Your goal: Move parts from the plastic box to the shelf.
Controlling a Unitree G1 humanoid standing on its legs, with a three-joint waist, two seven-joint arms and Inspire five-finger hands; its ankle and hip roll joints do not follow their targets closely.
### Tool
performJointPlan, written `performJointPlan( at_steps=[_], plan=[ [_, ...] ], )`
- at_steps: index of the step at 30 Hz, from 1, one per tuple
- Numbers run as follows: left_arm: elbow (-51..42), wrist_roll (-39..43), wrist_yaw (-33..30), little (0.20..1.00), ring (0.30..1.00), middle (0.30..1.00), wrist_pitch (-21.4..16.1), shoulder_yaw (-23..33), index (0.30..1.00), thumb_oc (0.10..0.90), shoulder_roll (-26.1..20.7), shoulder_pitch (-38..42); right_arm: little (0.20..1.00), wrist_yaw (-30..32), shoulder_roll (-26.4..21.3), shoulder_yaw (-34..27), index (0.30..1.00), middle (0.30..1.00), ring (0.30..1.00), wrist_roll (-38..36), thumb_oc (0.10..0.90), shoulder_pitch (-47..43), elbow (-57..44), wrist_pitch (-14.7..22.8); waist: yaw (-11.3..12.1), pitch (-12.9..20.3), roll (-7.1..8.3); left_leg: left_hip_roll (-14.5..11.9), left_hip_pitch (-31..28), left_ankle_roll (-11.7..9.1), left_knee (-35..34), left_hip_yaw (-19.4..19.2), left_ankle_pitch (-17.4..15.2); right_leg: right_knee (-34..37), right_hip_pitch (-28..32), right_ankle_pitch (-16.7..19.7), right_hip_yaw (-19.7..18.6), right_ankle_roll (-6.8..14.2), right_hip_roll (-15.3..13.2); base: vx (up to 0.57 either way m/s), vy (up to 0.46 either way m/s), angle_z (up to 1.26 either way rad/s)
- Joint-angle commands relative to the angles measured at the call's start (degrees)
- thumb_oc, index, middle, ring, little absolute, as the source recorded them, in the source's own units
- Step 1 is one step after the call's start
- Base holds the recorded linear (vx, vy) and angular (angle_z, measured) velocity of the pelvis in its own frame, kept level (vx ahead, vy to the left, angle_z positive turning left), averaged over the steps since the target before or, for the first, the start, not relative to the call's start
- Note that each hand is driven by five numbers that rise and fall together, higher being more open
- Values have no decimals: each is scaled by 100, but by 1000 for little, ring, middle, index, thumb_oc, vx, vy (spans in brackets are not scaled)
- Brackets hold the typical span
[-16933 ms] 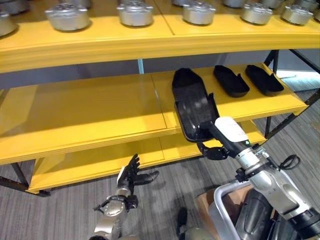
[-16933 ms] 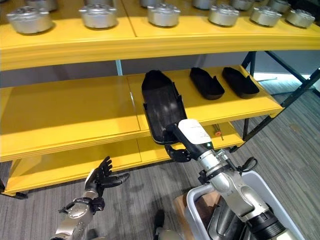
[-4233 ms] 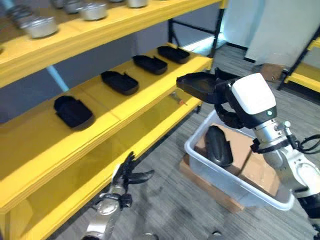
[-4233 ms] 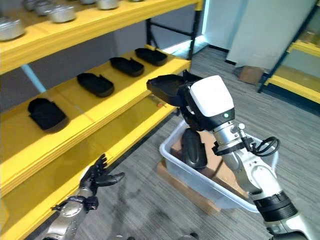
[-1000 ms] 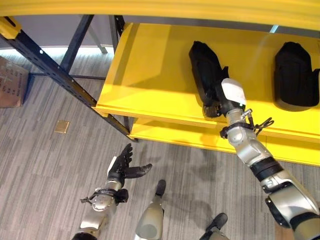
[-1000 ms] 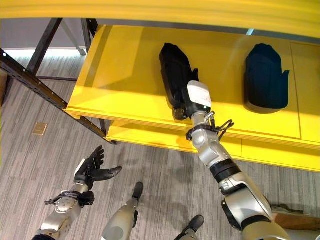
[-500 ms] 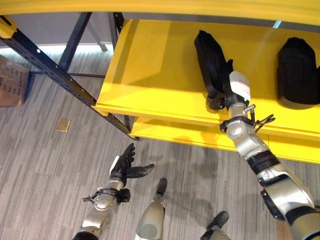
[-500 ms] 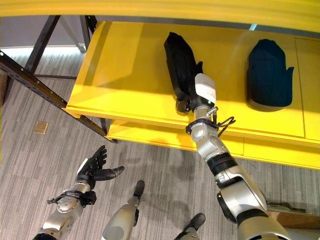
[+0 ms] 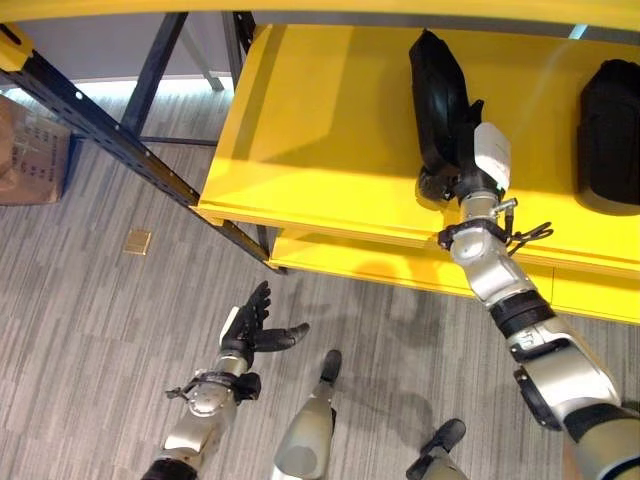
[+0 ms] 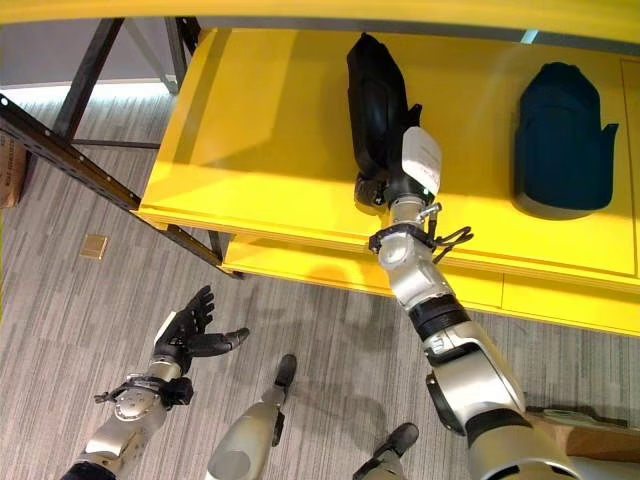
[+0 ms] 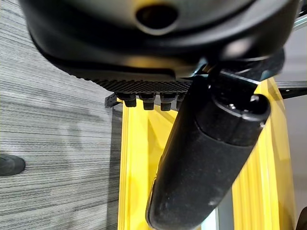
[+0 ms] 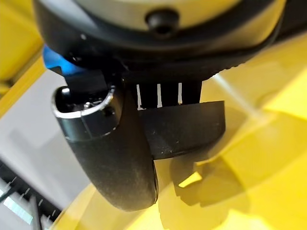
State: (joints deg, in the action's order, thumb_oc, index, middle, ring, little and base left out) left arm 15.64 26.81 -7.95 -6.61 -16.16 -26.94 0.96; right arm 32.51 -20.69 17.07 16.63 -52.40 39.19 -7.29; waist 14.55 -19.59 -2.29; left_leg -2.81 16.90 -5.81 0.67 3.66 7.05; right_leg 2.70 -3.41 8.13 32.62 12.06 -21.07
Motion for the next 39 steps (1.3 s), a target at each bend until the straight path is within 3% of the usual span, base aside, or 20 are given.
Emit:
performJointPlan(
  at_steps=[1,22,24,25,26,39],
  plan=[
    [-552,114,-174,1000,1000,1000,-516,-141,1000,900,-381,142,300,486,-224,32,300,300,300,-162,400,-749,-116,351,168,135,-59,83,-43,397,-81,-526,-66,-698,-107,403,-293,100,-305,0,0,0],
    [-533,-1,-304,1000,1000,1000,-520,-253,1000,900,-370,171,300,678,175,-113,300,300,300,-372,400,-299,-305,463,67,63,-62,72,-72,412,-79,-562,-82,-723,-133,442,-356,103,-316,0,0,0],
    [-532,-8,-306,1000,1000,1000,-522,-244,1000,900,-372,173,627,624,177,-87,627,627,627,-367,633,-291,-352,473,66,58,-56,69,-74,412,-82,-568,-82,-724,-130,445,-357,103,-319,0,0,0],
    [-519,-19,-299,1000,1000,1000,-512,-233,1000,900,-374,177,728,547,162,-28,728,728,728,-348,706,-279,-400,475,60,62,-41,68,-79,411,-87,-575,-82,-721,-130,449,-365,102,-316,0,0,0],
    [-492,-34,-287,1000,1000,1000,-516,-213,1000,900,-375,167,1000,426,128,49,1000,1000,1000,-270,900,-281,-463,469,57,64,-28,69,-82,411,-93,-584,-80,-720,-131,454,-373,101,-312,0,0,0],
    [-385,-85,-377,1000,1000,1000,-431,68,1000,900,-293,38,1000,-158,-94,295,1000,1000,1000,-197,900,-129,-1867,580,-140,36,213,9,-195,418,-116,-733,-120,-749,-188,477,-538,78,-273,-1,-2,-3]
  ],
)
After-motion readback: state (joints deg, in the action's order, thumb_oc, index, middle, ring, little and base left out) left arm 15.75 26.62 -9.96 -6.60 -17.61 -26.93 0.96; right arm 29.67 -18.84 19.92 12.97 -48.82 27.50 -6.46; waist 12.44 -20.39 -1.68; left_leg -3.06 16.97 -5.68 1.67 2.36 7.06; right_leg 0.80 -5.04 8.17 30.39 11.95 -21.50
